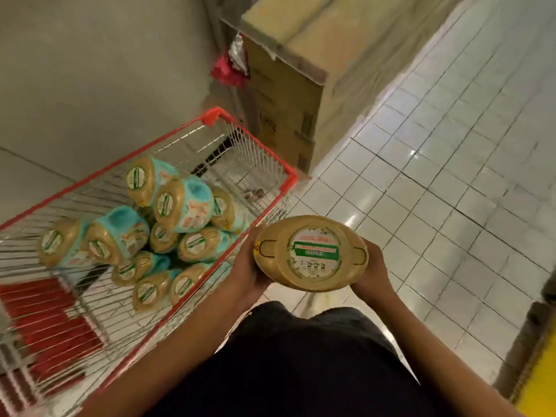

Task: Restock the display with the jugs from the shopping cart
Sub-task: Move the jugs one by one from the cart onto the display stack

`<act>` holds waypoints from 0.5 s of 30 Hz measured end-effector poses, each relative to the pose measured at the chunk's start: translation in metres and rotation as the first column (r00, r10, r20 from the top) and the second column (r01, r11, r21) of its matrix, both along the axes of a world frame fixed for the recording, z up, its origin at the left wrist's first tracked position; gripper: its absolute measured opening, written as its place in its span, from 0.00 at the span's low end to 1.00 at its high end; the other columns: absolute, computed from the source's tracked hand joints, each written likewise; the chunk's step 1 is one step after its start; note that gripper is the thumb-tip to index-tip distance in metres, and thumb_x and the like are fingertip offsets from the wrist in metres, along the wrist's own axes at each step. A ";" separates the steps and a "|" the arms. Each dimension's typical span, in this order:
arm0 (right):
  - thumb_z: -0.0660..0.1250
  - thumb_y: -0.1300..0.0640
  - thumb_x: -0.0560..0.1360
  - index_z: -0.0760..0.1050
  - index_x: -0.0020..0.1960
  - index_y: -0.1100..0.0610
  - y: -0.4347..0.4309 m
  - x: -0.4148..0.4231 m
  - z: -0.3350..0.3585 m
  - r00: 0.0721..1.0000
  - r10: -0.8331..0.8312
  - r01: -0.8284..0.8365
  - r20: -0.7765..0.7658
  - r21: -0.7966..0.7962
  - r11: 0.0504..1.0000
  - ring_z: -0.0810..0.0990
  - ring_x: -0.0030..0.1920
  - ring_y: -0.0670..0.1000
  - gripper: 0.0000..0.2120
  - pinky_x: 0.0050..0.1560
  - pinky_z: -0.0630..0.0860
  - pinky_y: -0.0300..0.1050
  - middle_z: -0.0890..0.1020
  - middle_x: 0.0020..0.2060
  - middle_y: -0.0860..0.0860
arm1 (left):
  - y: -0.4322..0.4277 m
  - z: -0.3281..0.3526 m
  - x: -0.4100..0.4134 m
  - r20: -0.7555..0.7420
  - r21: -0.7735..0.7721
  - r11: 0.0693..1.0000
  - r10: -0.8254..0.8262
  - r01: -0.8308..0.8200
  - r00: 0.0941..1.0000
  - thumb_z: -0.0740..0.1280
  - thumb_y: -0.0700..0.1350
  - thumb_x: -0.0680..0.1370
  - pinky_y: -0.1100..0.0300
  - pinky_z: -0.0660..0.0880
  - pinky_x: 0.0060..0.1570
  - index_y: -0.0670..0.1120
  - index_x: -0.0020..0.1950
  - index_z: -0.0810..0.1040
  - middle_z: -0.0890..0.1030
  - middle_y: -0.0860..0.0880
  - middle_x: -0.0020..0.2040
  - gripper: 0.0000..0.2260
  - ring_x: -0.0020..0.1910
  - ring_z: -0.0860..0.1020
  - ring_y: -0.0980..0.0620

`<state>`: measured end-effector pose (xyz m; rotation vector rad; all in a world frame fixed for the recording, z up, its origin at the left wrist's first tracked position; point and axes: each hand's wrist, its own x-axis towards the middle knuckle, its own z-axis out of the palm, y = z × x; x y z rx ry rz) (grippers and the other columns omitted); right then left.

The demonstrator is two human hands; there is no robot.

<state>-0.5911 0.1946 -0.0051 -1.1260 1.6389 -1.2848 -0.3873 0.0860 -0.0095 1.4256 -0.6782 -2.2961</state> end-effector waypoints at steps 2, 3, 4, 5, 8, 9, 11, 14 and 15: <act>0.73 0.55 0.72 0.83 0.48 0.35 0.012 -0.041 0.005 1.000 -0.012 0.012 0.007 0.001 1.000 0.82 0.38 0.40 0.13 0.40 0.76 0.31 0.85 0.38 0.39 | 0.005 0.002 -0.043 -0.021 -0.012 0.999 -0.040 0.040 0.999 0.62 0.64 0.76 0.54 0.82 0.40 0.53 0.49 0.89 0.87 0.49 0.47 0.20 0.45 0.86 0.51; 0.73 0.55 0.73 0.83 0.48 0.36 0.017 -0.060 0.008 1.000 -0.018 0.018 -0.002 0.003 1.000 0.82 0.37 0.40 0.13 0.40 0.76 0.30 0.84 0.38 0.39 | 0.006 0.003 -0.063 -0.026 -0.017 0.998 -0.062 0.061 0.998 0.62 0.64 0.76 0.54 0.83 0.39 0.53 0.49 0.89 0.87 0.48 0.48 0.21 0.45 0.86 0.50; 0.73 0.55 0.73 0.82 0.48 0.36 0.019 -0.079 0.011 0.999 -0.030 0.030 -0.015 0.008 1.000 0.82 0.37 0.40 0.12 0.40 0.76 0.30 0.84 0.38 0.38 | 0.006 0.004 -0.083 -0.024 -0.021 0.996 -0.089 0.089 0.996 0.61 0.64 0.76 0.53 0.83 0.40 0.53 0.51 0.89 0.87 0.48 0.49 0.21 0.46 0.86 0.49; 0.73 0.54 0.74 0.82 0.48 0.36 0.021 -0.097 0.013 0.999 -0.046 0.046 -0.023 0.016 0.999 0.83 0.38 0.40 0.11 0.41 0.76 0.30 0.84 0.38 0.37 | 0.006 0.005 -0.103 -0.017 -0.017 0.993 -0.115 0.114 0.993 0.61 0.63 0.77 0.52 0.82 0.42 0.51 0.53 0.88 0.86 0.46 0.51 0.22 0.48 0.85 0.48; 0.72 0.53 0.75 0.82 0.49 0.39 0.022 -0.147 0.013 0.995 -0.096 0.096 -0.022 -0.001 0.995 0.84 0.40 0.42 0.08 0.43 0.77 0.31 0.85 0.40 0.38 | 0.000 0.005 -0.158 0.008 0.010 0.987 -0.160 0.160 0.987 0.59 0.63 0.80 0.46 0.76 0.53 0.48 0.63 0.82 0.83 0.42 0.57 0.24 0.56 0.79 0.42; 0.72 0.53 0.76 0.81 0.50 0.42 0.021 -0.163 0.011 0.995 -0.102 0.102 -0.020 -0.004 0.995 0.84 0.41 0.43 0.07 0.44 0.77 0.32 0.85 0.41 0.38 | -0.003 0.003 -0.176 0.014 0.020 0.986 -0.166 0.166 0.986 0.59 0.63 0.80 0.43 0.74 0.56 0.48 0.65 0.81 0.82 0.41 0.58 0.25 0.58 0.78 0.41; 0.72 0.52 0.76 0.81 0.51 0.46 0.015 -0.196 0.008 0.994 -0.110 0.110 -0.010 0.008 0.994 0.84 0.41 0.45 0.05 0.44 0.78 0.35 0.85 0.41 0.39 | -0.013 0.000 -0.209 0.013 0.042 0.985 -0.169 0.169 0.985 0.61 0.64 0.78 0.38 0.71 0.62 0.48 0.66 0.81 0.81 0.40 0.62 0.27 0.60 0.78 0.40; 0.71 0.51 0.76 0.81 0.51 0.43 -0.004 -0.246 0.007 0.994 -0.111 0.111 -0.021 0.009 0.994 0.84 0.41 0.43 0.05 0.44 0.77 0.32 0.85 0.41 0.38 | -0.035 -0.008 -0.259 0.028 0.052 0.979 -0.199 0.197 0.980 0.60 0.64 0.80 0.31 0.71 0.67 0.46 0.69 0.80 0.82 0.40 0.66 0.29 0.64 0.79 0.38; 0.71 0.51 0.76 0.81 0.50 0.40 -0.012 -0.263 0.008 0.994 -0.107 0.107 -0.023 0.013 0.994 0.84 0.41 0.42 0.06 0.43 0.77 0.31 0.85 0.41 0.38 | -0.045 -0.011 -0.276 0.032 0.050 0.977 -0.211 0.209 0.977 0.60 0.65 0.80 0.30 0.72 0.65 0.47 0.69 0.81 0.82 0.40 0.66 0.28 0.65 0.79 0.38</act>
